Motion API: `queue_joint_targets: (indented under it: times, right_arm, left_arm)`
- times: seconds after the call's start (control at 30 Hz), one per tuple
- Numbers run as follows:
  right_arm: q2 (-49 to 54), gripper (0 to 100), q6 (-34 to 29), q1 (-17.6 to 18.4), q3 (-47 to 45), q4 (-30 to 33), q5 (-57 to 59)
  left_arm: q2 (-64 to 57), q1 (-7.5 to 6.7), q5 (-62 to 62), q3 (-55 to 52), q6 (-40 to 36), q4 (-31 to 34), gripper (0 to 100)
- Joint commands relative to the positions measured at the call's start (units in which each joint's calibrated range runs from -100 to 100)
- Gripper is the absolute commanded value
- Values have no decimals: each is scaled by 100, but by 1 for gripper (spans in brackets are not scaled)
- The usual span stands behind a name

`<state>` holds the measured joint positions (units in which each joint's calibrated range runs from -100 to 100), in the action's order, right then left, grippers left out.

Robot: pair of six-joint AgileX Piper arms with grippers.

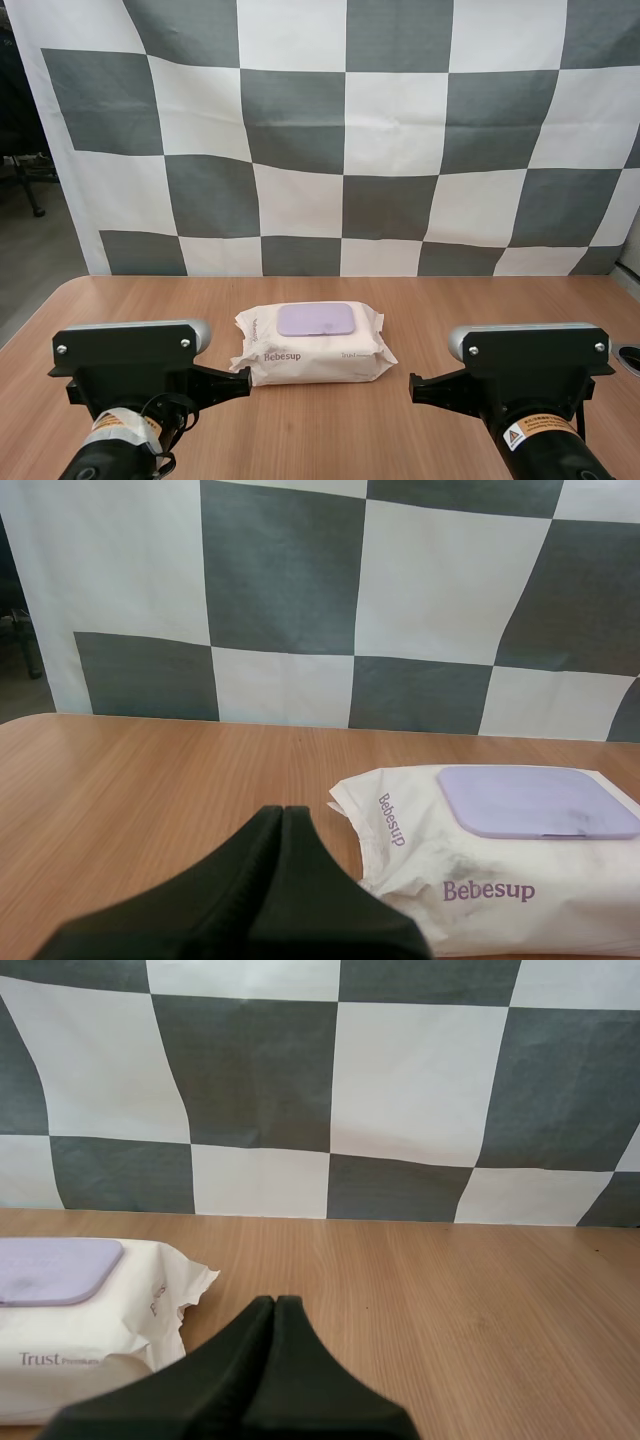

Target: Open the wet wipes lid

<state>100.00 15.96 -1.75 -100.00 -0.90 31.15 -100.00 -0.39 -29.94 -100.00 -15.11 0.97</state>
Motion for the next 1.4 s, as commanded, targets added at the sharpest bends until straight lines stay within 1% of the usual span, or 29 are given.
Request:
queue_joint_targets:
  times: [0.0, 0.87, 0.93, 1.07, 1.13, 1.23, 1.37]
  right_arm:
    - [0, 0, 6, 5, 0, 0, 3]
    - [0, 0, 6, 5, 0, 0, 3]
    - [0, 0, 6, 5, 0, 0, 3]
    - [0, 0, -5, 5, 0, -20, 1]
    - [0, 0, -6, 5, 0, -279, 1]
    - [0, 0, -6, 5, 0, -503, 1]
    - [0, 0, -6, 5, 0, -1334, -236]
  left_arm:
    - [0, -4, -7, 0, -1, -8, 0]
    - [0, -4, -7, 0, -1, -8, 0]
    - [0, -4, 119, 0, -1, -97, 0]
    - [0, -4, 802, 0, -1, -97, 0]
    - [0, -4, 1440, 0, -1, -97, 0]
    - [0, -4, 2292, 0, -21, -97, 0]
    - [0, -4, 4064, 0, -36, -97, 0]
